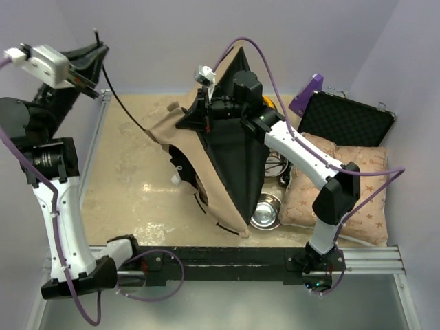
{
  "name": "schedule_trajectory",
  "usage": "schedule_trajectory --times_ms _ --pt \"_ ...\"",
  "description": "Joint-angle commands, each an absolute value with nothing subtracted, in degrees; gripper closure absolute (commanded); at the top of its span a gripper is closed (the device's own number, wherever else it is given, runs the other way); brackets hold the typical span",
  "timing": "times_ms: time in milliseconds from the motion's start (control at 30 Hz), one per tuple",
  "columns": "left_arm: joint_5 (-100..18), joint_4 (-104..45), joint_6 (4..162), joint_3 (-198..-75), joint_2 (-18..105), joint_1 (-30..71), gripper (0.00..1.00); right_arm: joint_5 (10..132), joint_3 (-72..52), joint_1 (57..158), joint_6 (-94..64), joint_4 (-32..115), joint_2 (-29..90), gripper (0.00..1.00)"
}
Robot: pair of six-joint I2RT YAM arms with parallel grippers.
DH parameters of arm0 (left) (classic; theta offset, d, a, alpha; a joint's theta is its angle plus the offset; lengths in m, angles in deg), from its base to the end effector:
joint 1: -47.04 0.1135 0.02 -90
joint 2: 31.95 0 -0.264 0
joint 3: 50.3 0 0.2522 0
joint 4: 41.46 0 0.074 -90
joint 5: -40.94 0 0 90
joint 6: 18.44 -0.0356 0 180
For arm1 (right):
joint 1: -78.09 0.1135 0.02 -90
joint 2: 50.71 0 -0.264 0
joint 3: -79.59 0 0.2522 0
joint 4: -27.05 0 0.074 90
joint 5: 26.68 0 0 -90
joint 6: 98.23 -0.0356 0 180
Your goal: Set up the pet tent
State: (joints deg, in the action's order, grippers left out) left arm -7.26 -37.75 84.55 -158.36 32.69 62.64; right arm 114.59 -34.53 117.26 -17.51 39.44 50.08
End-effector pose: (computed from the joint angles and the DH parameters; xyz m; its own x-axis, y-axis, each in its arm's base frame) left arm 0.1677 0.0222 0.5896 0.5337 -0.0250 -0.8453 0.4242 0.8726 0.2420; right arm 0.3012 0.2812 0.4326 -0.1487 0.0090 -0.9888 -0.9889 -0.0092 0.1486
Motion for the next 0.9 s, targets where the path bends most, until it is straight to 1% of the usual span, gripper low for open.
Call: schedule_trajectory --times_ms 0,200,400,600,867 --pt "-1.2 -13.4 58.5 -154.9 30.2 57.5 1.00 123.0 -40.8 117.0 -27.6 29.8 50.3 1.00" --pt "3.6 3.4 45.3 -148.6 26.2 57.2 1.00 123.4 -42.4 117.0 -35.0 22.5 52.1 1.00" --pt "4.5 15.4 36.3 -143.3 24.7 56.9 1.00 124.1 -37.2 117.0 -42.5 9.4 50.9 1.00" --pt "6.7 20.8 35.8 -143.0 26.3 56.9 1.00 127.0 -36.0 117.0 -40.6 8.8 51.0 1.00" --pt "7.2 26.3 34.1 -143.3 29.6 55.9 1.00 130.5 -33.8 117.3 -29.6 14.0 48.3 1.00"
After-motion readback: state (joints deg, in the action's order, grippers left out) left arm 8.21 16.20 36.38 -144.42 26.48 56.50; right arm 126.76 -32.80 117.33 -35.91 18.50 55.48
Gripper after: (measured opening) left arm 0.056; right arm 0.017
